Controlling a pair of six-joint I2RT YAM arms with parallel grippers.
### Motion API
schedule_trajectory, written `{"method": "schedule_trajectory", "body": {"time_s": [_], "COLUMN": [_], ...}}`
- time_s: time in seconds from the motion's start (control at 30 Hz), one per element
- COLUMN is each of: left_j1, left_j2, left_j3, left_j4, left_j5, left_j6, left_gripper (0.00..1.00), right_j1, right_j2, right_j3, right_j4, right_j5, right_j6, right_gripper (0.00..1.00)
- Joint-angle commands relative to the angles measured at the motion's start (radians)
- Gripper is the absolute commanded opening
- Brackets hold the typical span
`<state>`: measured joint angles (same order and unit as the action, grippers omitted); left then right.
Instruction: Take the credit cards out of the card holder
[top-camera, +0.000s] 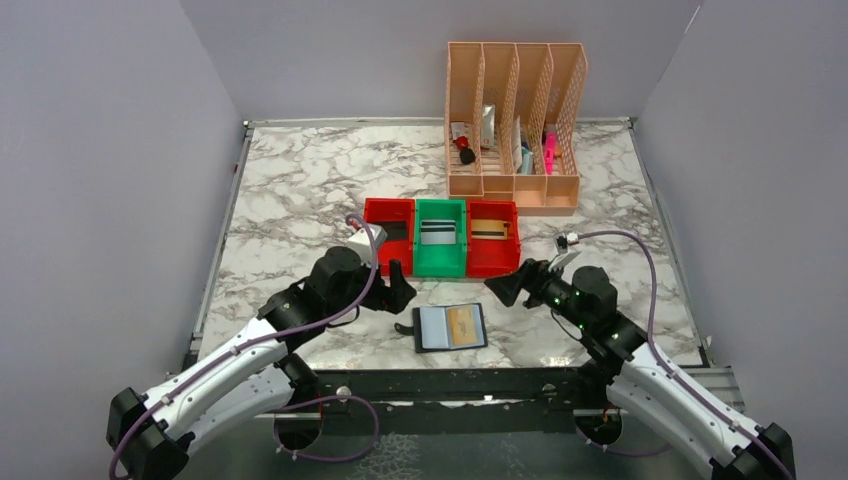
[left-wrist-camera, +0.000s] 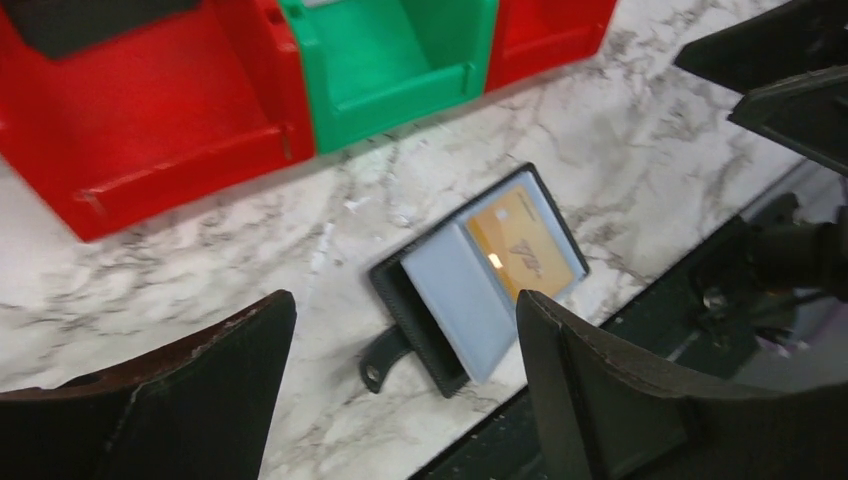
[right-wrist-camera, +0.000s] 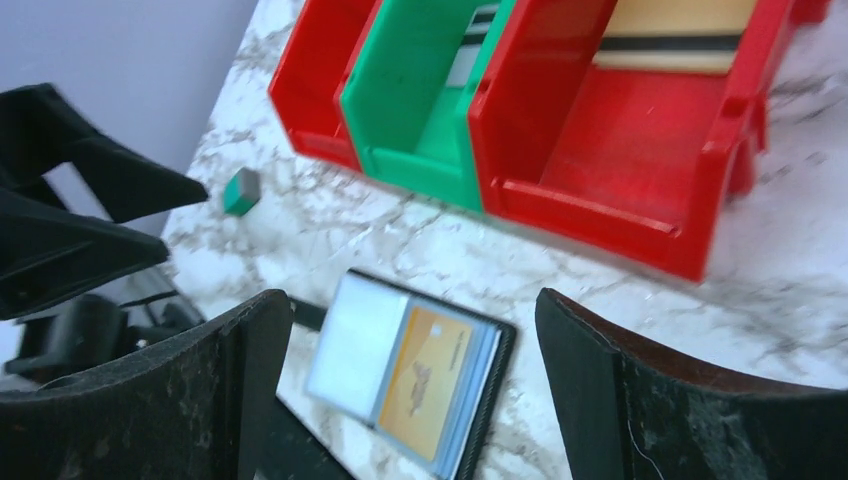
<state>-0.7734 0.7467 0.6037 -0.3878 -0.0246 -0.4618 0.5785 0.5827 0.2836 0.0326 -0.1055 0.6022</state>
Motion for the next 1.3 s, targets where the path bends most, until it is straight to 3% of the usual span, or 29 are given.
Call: {"method": "schedule_trajectory", "body": {"time_s": [0.0,0.13,0.37,0.57,0.73,0.93,1.27], "left_j1": [0.001,-0.037,-0.215,-0.266,-0.280,-0.293,-0.309], "left_j2": [0.028,0.062,0.176,0.262,0.317,0.387,0.472], "left_j3": [-0.085,-0.152,-0.160,-0.191,-0.215,-0.208,-0.196], "left_j4": [0.246,0.408,0.474,0.572,0.648,0.658,0.658], "left_j5": [0.257,0.289,0.099,0.046,0.038,0.028,0.008], "left_j6": [-0.163,-0.255,-0.316,-0.375,-0.398,-0.403,-0.400], "left_gripper": [0.81,0.73,0.69,0.66,0.60,0.54,0.49], "right_j1": [0.001,0.001,0.003,0.003,0.006,0.013,0.024], "right_j2": [-0.023,0.090,0.310,0.389,0.439,0.523,0.654], "right_j3": [-0.083,-0.087,-0.036,-0.013,0.014,0.046,0.079], "right_j4": [0.060,0.076,0.063,0.077,0.061,0.064,0.097], "right_j5": [-0.187,-0.317,-0.426,-0.463,-0.466,-0.463,-0.476], "right_j6": [0.150,0.169,0.124,0.097,0.070,0.049,0.015], "right_gripper": [0.95,0.80,0.56,0.41,0.37,0.31,0.28]}}
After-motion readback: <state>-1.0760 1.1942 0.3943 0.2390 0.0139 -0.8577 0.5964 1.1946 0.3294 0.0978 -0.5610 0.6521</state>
